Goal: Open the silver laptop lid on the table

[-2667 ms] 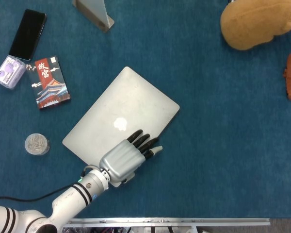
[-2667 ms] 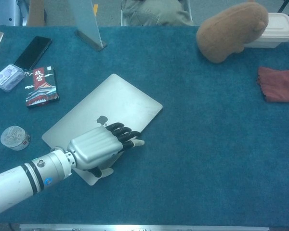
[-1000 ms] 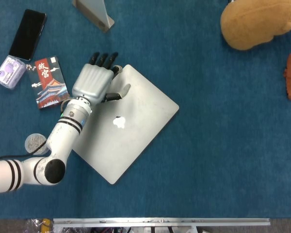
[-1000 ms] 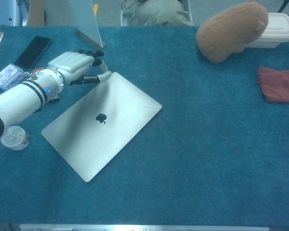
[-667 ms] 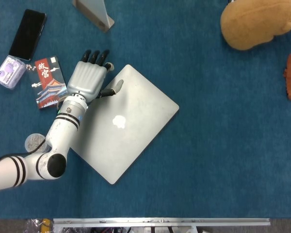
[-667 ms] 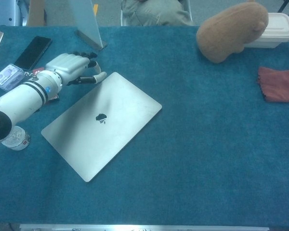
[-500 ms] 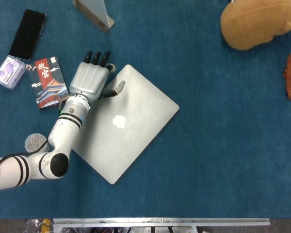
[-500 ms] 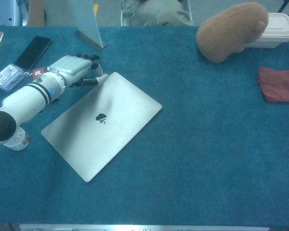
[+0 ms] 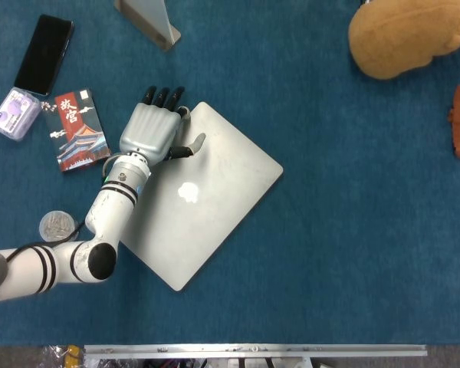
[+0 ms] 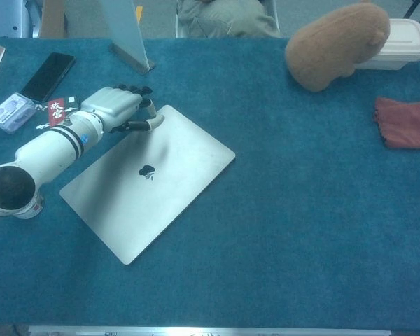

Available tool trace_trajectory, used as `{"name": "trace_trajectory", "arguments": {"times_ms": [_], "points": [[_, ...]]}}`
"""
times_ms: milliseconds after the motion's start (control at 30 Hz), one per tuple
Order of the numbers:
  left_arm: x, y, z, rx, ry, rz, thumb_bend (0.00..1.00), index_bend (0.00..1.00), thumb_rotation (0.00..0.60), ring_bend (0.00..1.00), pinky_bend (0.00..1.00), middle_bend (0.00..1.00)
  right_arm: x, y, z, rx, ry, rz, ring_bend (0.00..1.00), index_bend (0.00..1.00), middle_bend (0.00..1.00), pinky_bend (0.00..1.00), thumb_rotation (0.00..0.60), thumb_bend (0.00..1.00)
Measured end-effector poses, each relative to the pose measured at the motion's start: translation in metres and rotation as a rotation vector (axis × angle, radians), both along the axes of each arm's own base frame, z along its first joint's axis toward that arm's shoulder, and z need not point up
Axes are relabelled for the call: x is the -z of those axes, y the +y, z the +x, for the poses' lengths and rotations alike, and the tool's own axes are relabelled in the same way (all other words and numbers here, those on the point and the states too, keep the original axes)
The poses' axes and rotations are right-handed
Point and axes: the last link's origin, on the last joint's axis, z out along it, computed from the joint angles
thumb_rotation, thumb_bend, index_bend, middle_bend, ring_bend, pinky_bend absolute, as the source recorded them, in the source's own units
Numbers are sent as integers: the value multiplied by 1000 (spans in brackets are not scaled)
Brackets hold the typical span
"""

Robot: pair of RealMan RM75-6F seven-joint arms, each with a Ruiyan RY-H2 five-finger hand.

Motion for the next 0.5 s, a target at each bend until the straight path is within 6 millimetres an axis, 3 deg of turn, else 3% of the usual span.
{"name": "trace_trajectory", "arguments": {"times_ms": [500], "points": [[8,-15,7,26,-6,-49,307,236,0,0,0,0,-1,1,-1,0,-1,-5,0,0,109,31,511,310]]}}
